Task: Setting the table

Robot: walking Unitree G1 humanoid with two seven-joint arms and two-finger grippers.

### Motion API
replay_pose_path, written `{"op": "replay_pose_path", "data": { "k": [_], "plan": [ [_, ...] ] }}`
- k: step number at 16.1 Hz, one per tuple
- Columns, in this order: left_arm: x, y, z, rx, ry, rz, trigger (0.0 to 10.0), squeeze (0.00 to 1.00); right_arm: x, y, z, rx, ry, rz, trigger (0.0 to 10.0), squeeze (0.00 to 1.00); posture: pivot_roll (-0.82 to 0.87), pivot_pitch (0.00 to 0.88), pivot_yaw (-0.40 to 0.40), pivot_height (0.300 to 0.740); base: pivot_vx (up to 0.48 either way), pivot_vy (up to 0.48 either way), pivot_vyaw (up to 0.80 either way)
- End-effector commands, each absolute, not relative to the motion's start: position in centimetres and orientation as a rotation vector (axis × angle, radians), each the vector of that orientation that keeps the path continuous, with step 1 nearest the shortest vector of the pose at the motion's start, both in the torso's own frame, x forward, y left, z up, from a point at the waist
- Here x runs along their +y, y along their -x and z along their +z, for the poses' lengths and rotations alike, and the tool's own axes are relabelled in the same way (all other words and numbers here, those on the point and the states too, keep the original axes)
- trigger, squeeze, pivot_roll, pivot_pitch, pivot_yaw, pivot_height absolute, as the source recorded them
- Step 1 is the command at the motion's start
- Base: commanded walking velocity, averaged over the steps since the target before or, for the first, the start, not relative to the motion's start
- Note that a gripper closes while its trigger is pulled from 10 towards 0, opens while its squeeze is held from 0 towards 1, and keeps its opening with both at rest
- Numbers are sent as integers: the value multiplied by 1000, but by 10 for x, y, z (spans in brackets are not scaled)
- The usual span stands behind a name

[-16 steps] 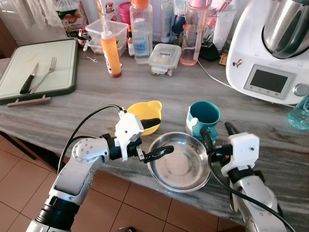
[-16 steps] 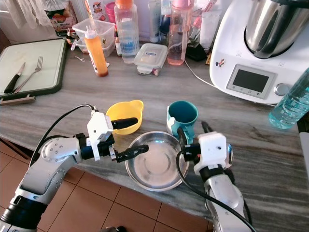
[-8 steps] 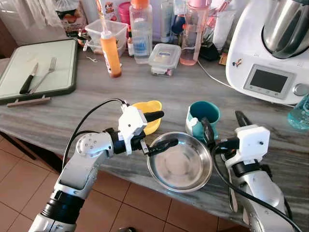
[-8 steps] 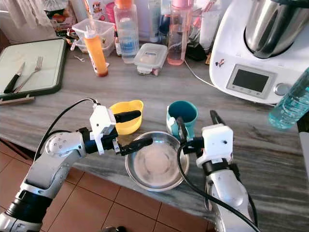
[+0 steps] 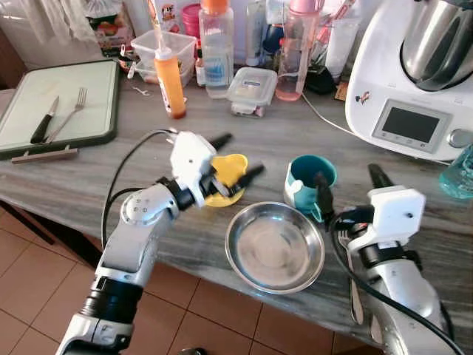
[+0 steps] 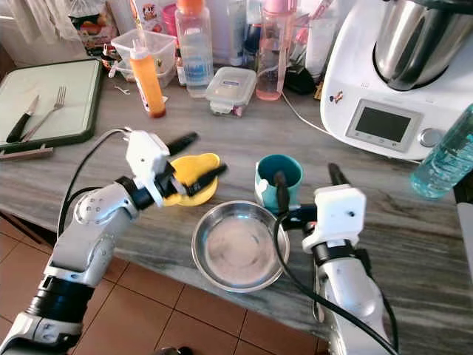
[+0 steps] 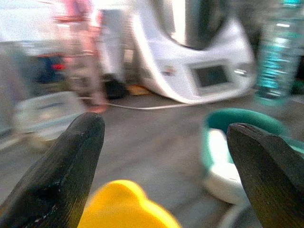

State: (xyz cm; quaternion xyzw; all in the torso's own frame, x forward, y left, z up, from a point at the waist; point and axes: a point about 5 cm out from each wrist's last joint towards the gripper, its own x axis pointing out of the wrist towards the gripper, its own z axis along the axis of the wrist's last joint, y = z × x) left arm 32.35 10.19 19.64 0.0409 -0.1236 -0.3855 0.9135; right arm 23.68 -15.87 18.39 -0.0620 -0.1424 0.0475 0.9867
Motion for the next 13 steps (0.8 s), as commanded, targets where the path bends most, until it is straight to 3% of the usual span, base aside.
{"op": "replay_pose_path", "data": {
  "k": [1, 3, 5, 6, 9, 13],
  "plan": [
    [108, -330, 207, -310, -83, -679, 10000, 0, -165, -234, 194, -317, 135, 64, 10000, 1000, 101, 78, -14, 740, 0, 0, 0],
    [114, -333, 215, -358, -107, -551, 10000, 0, -171, -232, 195, -311, 146, 38, 10000, 1000, 104, 76, -19, 740, 0, 0, 0],
    [122, -334, 221, -400, -163, -439, 10000, 0, -181, -226, 196, -303, 163, 2, 10000, 192, 106, 72, -26, 740, 0, 0, 0],
    [126, -335, 220, -390, -168, -397, 10000, 0, -183, -224, 196, -299, 165, -1, 10000, 31, 106, 72, -24, 740, 0, 0, 0],
    [143, -333, 208, -348, -193, -227, 10000, 0, -188, -219, 191, -267, 165, -21, 10000, 0, 107, 72, -19, 740, 0, 0, 0],
    [137, -328, 203, -352, -203, -213, 10000, 0, -183, -215, 187, -243, 153, -3, 10000, 0, 105, 79, -13, 740, 0, 0, -147]
  ]
}}
